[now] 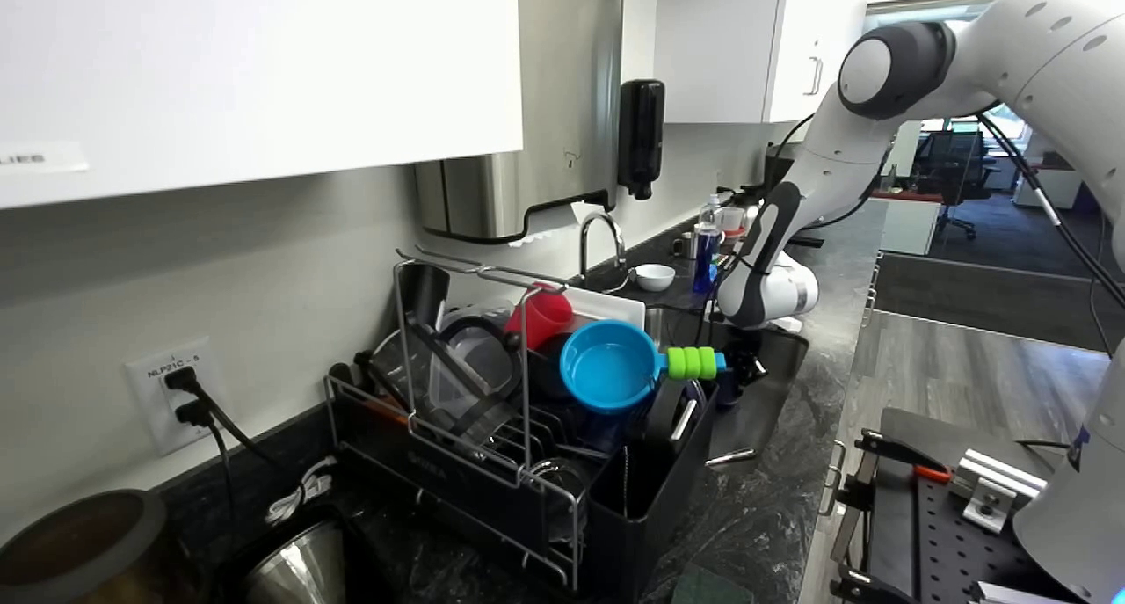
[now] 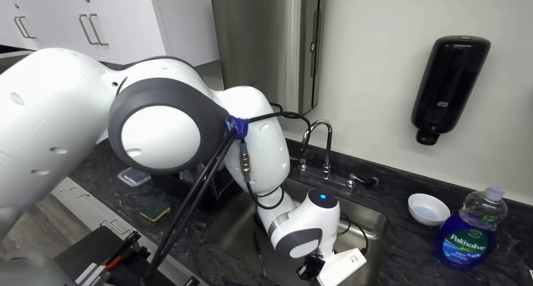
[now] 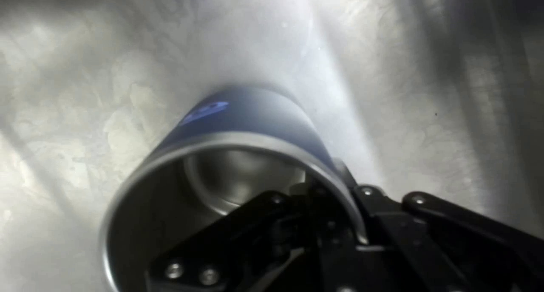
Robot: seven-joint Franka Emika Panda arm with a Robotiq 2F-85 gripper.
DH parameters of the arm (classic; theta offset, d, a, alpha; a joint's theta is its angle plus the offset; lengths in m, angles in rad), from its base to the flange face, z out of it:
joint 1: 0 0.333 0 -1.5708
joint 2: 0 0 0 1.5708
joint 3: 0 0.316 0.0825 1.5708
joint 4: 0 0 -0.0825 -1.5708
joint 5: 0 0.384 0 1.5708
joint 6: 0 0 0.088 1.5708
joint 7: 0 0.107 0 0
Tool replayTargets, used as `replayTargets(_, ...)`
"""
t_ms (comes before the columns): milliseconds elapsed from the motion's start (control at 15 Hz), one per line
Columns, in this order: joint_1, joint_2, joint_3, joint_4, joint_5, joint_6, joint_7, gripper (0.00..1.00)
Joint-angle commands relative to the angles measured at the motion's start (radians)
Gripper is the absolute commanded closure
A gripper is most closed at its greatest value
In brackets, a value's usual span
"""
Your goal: Move the mug from the sink to the dish rack
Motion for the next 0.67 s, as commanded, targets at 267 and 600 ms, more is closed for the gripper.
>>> replayTargets(267,-0.066,-0.231,0.105,-0.127,0.022,-0.175,-0.025,0.98)
replayTargets(600,-0.050,-0.377,0.096,-0.155,0.109,-0.444,-0.084,0.98)
